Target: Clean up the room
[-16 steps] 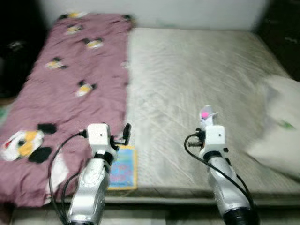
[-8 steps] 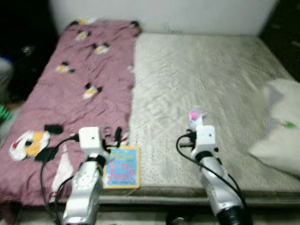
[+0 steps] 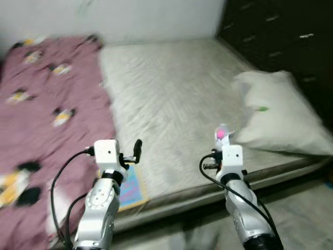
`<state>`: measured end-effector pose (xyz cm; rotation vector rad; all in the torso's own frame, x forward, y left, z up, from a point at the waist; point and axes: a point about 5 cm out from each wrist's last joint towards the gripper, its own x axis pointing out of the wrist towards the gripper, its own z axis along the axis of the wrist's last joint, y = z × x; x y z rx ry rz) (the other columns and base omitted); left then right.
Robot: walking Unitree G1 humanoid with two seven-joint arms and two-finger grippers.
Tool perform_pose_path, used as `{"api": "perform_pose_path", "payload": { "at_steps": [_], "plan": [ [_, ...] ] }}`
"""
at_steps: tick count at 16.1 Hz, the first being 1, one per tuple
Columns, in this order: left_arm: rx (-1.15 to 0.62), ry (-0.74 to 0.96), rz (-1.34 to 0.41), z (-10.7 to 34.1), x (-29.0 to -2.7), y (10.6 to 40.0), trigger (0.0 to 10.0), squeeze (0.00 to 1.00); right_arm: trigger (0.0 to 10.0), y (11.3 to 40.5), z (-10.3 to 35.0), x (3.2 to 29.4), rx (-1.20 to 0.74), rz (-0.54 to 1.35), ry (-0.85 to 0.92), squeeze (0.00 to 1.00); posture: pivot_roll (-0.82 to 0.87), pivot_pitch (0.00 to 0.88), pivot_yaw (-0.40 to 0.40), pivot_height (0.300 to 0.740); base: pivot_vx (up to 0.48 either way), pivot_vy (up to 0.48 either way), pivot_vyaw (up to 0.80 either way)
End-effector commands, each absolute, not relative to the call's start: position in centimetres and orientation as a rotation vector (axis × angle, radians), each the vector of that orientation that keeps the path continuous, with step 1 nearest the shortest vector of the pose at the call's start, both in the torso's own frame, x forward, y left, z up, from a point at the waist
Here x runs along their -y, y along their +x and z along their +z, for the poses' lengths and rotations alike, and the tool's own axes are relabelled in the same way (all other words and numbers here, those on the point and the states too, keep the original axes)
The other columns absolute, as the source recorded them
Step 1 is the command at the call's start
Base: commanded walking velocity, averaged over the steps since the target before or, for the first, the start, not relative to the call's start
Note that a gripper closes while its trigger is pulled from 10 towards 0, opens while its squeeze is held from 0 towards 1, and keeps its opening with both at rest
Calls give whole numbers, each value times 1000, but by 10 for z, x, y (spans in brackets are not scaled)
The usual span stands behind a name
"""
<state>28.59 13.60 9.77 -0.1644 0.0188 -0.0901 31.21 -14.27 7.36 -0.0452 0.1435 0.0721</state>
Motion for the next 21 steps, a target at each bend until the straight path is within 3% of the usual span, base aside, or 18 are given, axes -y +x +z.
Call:
{"api": "perform_pose_path", "payload": {
  "at_steps": [1,3,12,17,21],
  "plan": [
    [-30,-170,-95,96,-132,286,10000,0,10000,312,74,148,-138,62,-50,0,-25,150,-5,740,0,480,0],
    [-25,-163,-83,96,-133,286,10000,0,10000,312,75,146,-132,71,-51,0,-25,154,-5,740,0,439,0],
    [-25,-129,-25,96,-140,287,10000,0,10000,312,78,144,-105,95,-69,0,-29,156,-3,740,0,0,0],
    [-43,-144,-22,92,-149,287,10000,0,10000,310,79,142,-90,113,-83,0,-31,143,3,740,0,0,800],
    [-41,-153,-54,92,-144,290,10000,0,10000,311,78,141,-92,112,-68,0,-30,128,6,740,0,360,0]
  ]
}}
